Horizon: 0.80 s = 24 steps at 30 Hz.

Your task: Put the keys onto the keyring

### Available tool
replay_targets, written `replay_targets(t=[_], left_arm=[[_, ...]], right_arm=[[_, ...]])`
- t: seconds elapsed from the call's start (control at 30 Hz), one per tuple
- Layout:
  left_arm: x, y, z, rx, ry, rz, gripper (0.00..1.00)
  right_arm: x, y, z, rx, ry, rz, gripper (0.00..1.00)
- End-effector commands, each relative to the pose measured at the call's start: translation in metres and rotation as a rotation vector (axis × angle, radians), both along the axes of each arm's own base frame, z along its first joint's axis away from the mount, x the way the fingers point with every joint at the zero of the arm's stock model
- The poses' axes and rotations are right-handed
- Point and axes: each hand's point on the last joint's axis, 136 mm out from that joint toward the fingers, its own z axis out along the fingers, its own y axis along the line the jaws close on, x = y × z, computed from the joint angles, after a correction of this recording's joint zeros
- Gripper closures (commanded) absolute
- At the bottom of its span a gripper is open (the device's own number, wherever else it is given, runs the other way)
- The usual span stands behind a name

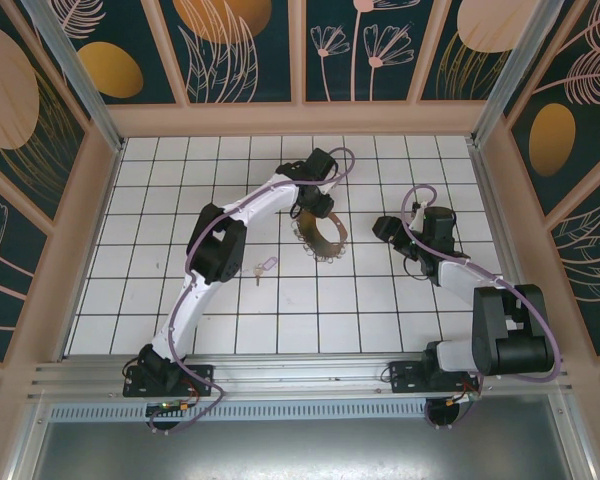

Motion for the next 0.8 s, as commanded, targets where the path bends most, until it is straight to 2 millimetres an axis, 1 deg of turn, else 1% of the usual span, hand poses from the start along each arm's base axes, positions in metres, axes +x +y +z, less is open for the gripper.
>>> replay_targets(t=[0.0, 0.23, 0.4, 0.6, 0.67, 0.73, 0.77], left_arm=[[0.002, 0.004, -0.014, 0.028, 0.001, -0.006, 0.61], [0.001, 0.006, -0.022, 0.042, 0.004, -0.005, 0.63], [0.002, 0.007, -0.024, 0.049, 0.0, -0.001, 0.66], [0.004, 0.007, -0.023, 0.045, -0.011, 0.002, 0.79], [0.006, 0.008, -0.021, 0.048, -0.024, 0.005, 0.86], [0.008, 0.009, -0.016, 0.05, -0.04, 0.007, 1.0], [0.009, 0.009, -0.012, 0.048, -0.053, 0.011, 1.0]], right_arm=[[0.0, 0.0, 0.0, -0.016, -0.019, 0.003, 0.27], [0.0, 0.0, 0.001, -0.015, -0.021, 0.004, 0.27], [0.0, 0.0, 0.002, -0.013, -0.022, 0.006, 0.27], [-0.001, 0.003, 0.011, 0.007, -0.035, 0.01, 0.27], [0.0, 0.002, 0.014, 0.002, -0.04, 0.002, 0.26], [0.002, 0.0, 0.018, -0.004, -0.047, -0.008, 0.24], [0.003, -0.002, 0.019, -0.012, -0.047, -0.018, 0.23]])
